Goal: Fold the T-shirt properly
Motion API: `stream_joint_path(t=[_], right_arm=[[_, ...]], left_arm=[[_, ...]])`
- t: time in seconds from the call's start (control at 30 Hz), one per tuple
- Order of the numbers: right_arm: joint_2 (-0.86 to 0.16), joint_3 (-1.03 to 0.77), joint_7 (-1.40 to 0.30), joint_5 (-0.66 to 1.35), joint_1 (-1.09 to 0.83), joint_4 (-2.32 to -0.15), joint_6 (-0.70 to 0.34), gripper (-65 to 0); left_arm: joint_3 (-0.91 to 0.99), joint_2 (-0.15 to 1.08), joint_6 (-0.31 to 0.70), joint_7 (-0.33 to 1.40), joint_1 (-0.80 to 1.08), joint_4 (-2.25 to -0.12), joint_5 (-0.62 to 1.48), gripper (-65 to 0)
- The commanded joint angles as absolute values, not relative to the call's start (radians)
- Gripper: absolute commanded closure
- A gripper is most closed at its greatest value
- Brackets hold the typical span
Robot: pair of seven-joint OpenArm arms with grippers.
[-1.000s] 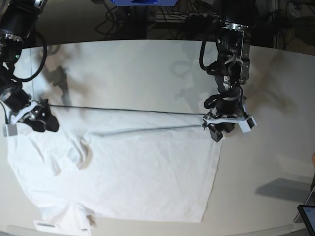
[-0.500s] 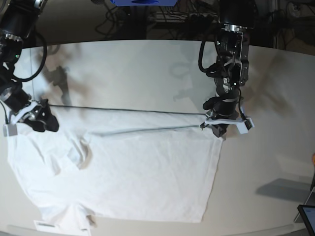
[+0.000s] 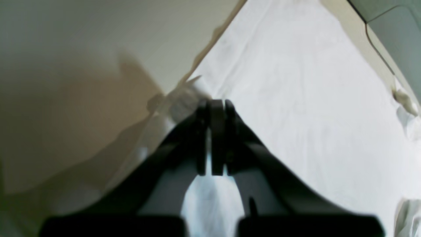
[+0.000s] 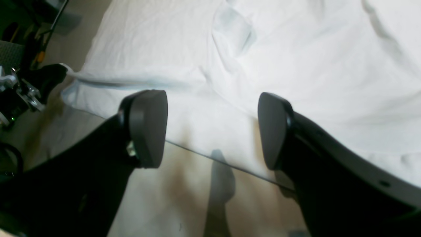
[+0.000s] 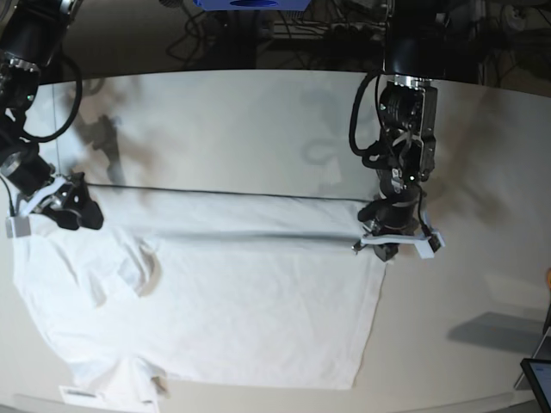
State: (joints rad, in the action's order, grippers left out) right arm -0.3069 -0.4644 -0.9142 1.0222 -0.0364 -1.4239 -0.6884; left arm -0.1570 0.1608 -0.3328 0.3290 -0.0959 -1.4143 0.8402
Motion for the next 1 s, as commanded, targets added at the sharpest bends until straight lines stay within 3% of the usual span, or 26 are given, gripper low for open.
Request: stream_joint_path(t=[0.0,0.5,0.6,0.8,0.97], right_arm=[[-0.325,-0.466,-0.894,1.047,-0.022,-1.44,-0.698,-40.8],[-0.325,-0.466,-0.888,1.047,-0.016,-1.44,-0.698,-40.8],[-0.328,-0.472,-0.888,1.047,-0.015,-1.44,-0.698,-40.8],[-0.369,-0.466,-0.831,0.932,-0.005,-1.446,-0.698,-40.8],[-0.374,-0.466,-0.733,0.668,-0.024,-1.52,-0.698,-40.8]], left_arm=[[-0.153,0.168,-0.321,0.309,-0.128,-1.417,0.834,0.0],[-0.151,0.16,-0.321,0.306,-0.17,-1.328,0.832,-0.3],[-0.151,0.16,-0.321,0.306,-0.17,-1.337,0.832,-9.4],[-0.127,0.17,-0.321,0.306,-0.159,-1.472,0.826,-35.1],[-0.182,0.246,-0.321,0.312,-0.097,-1.638,0.822,-38.1]])
